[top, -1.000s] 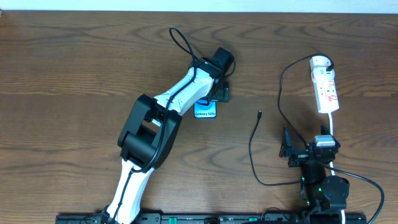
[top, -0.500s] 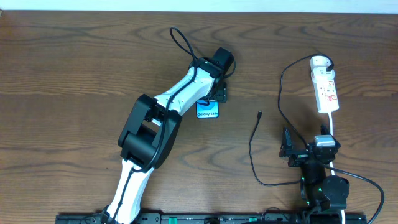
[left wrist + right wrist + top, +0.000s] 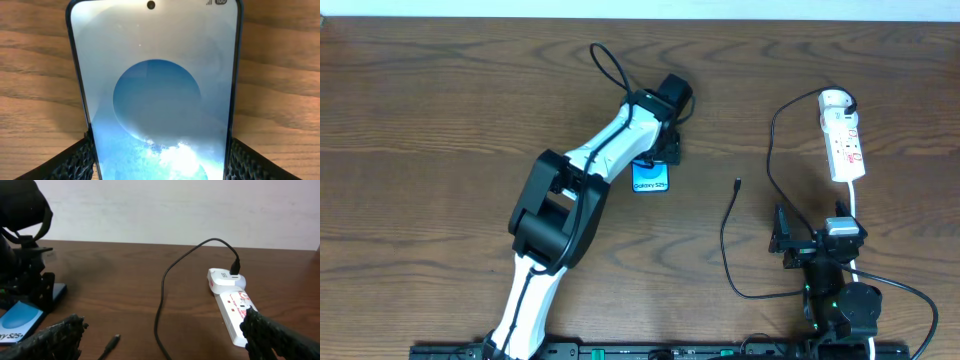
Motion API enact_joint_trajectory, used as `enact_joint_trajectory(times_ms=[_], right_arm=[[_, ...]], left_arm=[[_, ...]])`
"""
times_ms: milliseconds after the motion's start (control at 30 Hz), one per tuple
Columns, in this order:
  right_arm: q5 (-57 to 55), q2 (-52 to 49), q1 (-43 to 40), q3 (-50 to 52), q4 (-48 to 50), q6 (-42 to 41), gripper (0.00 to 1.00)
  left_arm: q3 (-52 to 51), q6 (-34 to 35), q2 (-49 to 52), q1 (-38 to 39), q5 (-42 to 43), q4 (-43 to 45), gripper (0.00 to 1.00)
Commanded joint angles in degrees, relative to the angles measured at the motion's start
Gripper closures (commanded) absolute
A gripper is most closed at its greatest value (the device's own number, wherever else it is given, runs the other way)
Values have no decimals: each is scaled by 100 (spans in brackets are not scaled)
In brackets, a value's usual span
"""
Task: Plug charger to phone and switch on socket
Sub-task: 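Lift the phone with the left gripper and hold it upright mid-air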
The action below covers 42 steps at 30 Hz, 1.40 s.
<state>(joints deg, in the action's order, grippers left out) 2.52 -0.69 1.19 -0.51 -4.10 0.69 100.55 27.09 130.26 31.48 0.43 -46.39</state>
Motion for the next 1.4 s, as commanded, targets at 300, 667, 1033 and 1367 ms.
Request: enact_joint_trajectory(times_ms=[300, 667, 1033, 1367], right_arm=[[-46, 31, 26, 15, -20, 66, 1], [-46, 31, 26, 15, -20, 66, 1], [-46, 31, 26, 15, -20, 66, 1], [1071, 31, 28, 17, 909, -879, 1]], left_arm=[[42, 328, -758, -1349, 3829, 155, 25], [42, 1397, -758, -2376, 6640, 817, 25], [42, 2238, -758, -2533, 7090, 1384, 25], [42, 2581, -758, -2531, 7287, 1847, 25]])
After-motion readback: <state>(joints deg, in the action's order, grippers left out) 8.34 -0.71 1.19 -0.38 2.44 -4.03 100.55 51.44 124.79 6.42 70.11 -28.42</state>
